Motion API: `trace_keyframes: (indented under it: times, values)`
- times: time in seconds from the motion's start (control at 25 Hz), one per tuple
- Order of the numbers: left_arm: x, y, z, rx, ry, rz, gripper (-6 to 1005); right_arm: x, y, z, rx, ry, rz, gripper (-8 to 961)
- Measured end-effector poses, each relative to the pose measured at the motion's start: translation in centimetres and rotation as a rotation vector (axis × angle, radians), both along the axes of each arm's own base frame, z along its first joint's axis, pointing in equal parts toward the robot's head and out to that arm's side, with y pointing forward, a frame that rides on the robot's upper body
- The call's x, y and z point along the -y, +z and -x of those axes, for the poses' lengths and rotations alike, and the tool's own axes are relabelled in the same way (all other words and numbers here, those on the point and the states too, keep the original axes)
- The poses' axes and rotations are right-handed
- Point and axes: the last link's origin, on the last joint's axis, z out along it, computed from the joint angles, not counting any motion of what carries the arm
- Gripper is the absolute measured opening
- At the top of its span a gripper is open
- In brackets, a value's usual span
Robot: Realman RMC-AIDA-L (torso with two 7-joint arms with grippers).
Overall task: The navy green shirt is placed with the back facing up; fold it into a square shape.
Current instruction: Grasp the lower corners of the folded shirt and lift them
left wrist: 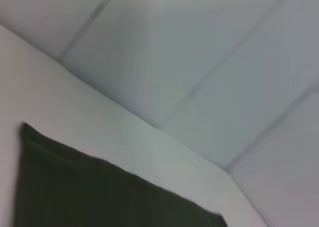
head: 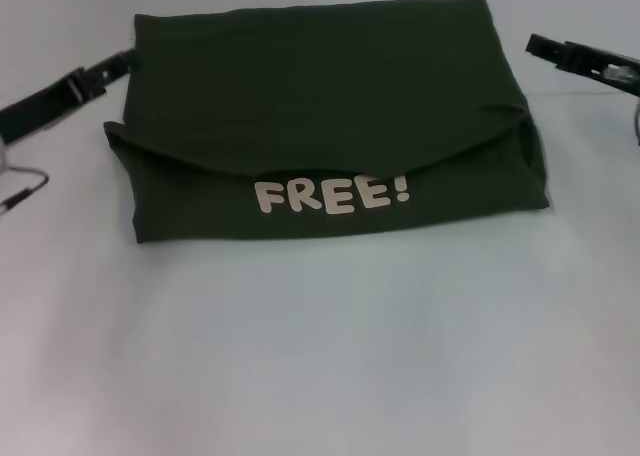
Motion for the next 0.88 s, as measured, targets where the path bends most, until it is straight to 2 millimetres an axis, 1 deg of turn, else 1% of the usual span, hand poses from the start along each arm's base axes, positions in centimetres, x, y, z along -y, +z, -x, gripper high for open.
trace_keyframes:
  times: [0.16, 0.24, 0.4, 0.48, 0.6, 0.68, 0.84, 0.88]
  values:
    - [2.4, 0.3, 0.6, -0.029, -0.076, 0.092, 898, 2.2, 2.0, -1.1, -0.067, 0.094, 0.080, 634]
    - [3.3, 0.2, 0.9, -0.059, -0.095, 0.133, 898, 3.5, 3.4, -1.9, -0.086, 0.125, 0.099, 637]
    - [3.9, -0.7, 1.9, -0.161, -0.077, 0.211, 899, 4.7, 5.0, -2.8, -0.096, 0.136, 0.107, 643]
    - [3.9, -1.5, 2.3, -0.207, -0.063, 0.242, 899, 5.0, 5.1, -2.9, -0.085, 0.141, 0.131, 725]
    - [3.8, -2.7, 2.3, -0.263, -0.059, 0.286, 901, 5.2, 5.0, -2.9, -0.056, 0.135, 0.192, 848]
    - [3.7, -3.4, 2.4, -0.298, -0.052, 0.298, 902, 5.3, 4.9, -3.0, -0.043, 0.130, 0.219, 879]
    - [3.5, -3.9, 2.7, -0.328, -0.029, 0.293, 904, 5.4, 4.9, -3.1, -0.033, 0.127, 0.236, 940]
    - [3.4, -4.0, 2.8, -0.333, -0.022, 0.290, 904, 5.4, 4.8, -3.1, -0.032, 0.127, 0.237, 939]
